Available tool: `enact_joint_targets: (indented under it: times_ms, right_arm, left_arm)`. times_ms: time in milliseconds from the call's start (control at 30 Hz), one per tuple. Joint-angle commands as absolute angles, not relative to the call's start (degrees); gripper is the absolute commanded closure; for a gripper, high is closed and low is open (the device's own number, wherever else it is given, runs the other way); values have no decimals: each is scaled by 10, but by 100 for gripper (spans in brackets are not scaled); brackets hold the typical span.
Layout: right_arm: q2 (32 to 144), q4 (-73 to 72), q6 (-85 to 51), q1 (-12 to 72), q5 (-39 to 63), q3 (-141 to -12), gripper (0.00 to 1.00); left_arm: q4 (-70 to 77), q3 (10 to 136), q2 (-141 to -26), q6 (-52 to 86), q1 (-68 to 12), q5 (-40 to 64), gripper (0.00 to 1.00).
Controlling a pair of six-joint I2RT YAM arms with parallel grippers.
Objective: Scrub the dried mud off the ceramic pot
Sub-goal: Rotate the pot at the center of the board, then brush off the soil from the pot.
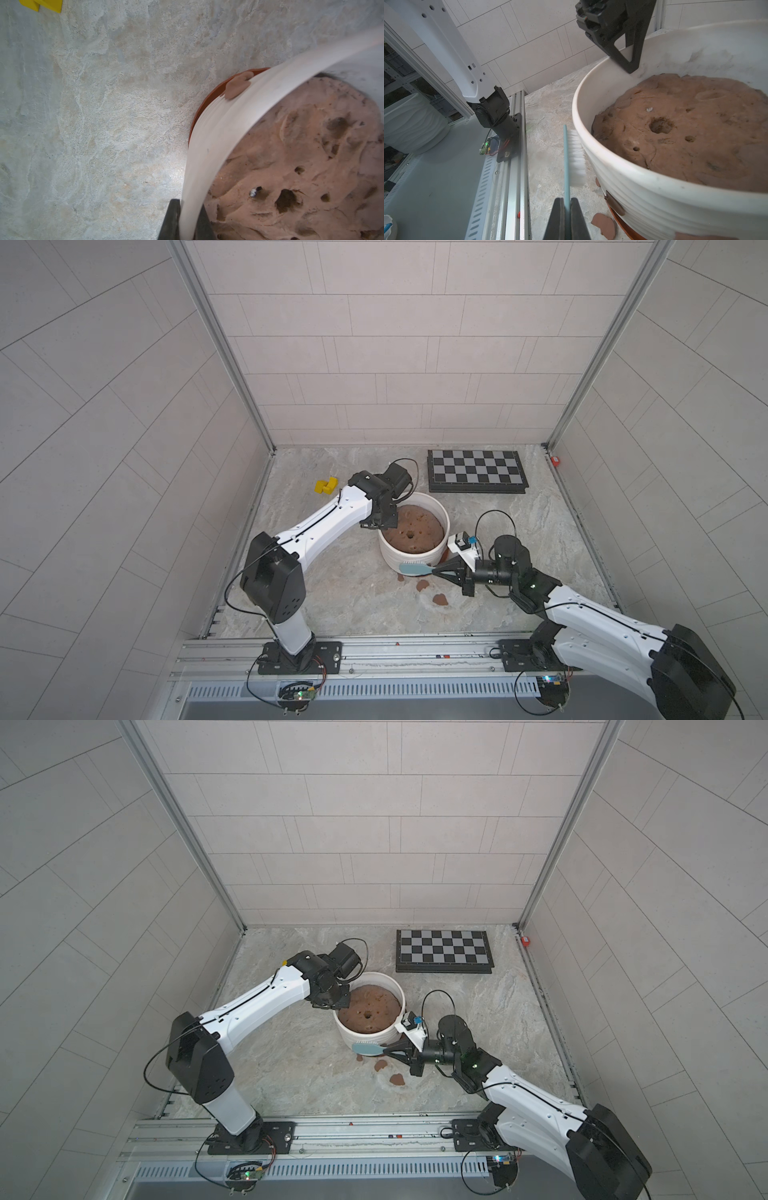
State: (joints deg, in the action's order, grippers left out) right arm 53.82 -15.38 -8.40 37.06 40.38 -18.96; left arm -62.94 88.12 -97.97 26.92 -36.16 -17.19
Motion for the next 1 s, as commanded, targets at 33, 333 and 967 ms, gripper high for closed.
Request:
enact_joint_targets:
  times_ms: [33, 333, 967]
  right_arm:
    - [529, -169, -88, 372, 414, -184, 100]
    - [545, -184, -83, 372, 401, -191, 100]
    - [585, -221, -25, 427, 177, -189, 100]
  left_arm:
    - [-639, 910, -996, 178, -344, -155, 100]
    - [-640, 951, -1025, 31, -325, -119, 100]
    - [-643, 981, -1071, -113, -302, -87, 100]
